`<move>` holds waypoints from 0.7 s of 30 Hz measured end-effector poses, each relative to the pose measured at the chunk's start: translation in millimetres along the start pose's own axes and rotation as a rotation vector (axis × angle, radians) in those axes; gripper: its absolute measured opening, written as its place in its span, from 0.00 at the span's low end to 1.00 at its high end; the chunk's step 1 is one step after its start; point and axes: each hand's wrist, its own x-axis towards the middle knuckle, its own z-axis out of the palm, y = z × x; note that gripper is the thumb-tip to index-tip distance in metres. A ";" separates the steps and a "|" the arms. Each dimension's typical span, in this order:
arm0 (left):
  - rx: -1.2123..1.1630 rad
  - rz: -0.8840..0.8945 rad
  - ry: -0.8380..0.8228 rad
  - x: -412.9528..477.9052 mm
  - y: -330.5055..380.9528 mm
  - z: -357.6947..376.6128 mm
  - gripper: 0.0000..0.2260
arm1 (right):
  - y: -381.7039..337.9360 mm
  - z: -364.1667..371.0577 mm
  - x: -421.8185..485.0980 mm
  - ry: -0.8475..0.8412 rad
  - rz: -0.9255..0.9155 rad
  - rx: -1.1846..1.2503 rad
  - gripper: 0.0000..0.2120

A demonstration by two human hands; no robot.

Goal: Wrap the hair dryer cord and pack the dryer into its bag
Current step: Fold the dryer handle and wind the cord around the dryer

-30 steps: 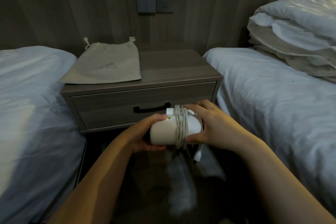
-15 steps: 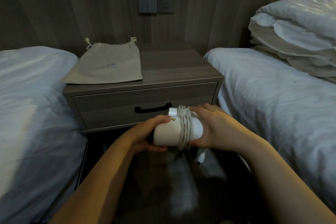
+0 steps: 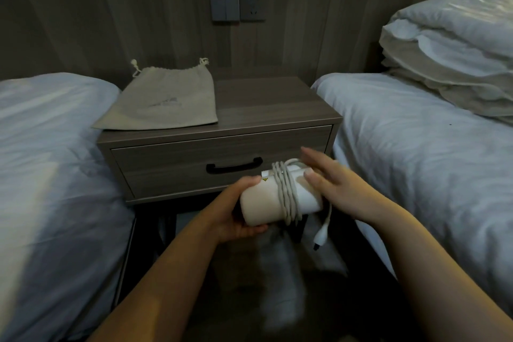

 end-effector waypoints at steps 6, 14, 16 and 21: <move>-0.165 -0.035 -0.035 1.8 3.7 0.5 0.14 | 4.3 3.7 3.5 0.411 -0.098 0.199 0.23; -0.357 -0.080 -0.148 1.1 7.5 -4.6 0.24 | 24.0 9.4 19.6 0.749 0.308 0.647 0.21; -0.382 -0.092 -0.168 1.3 8.8 -4.5 0.25 | 25.9 18.1 24.2 0.480 0.388 0.772 0.19; -0.352 -0.122 -0.206 0.1 7.7 -0.2 0.25 | 30.6 34.9 31.5 0.381 0.295 0.741 0.12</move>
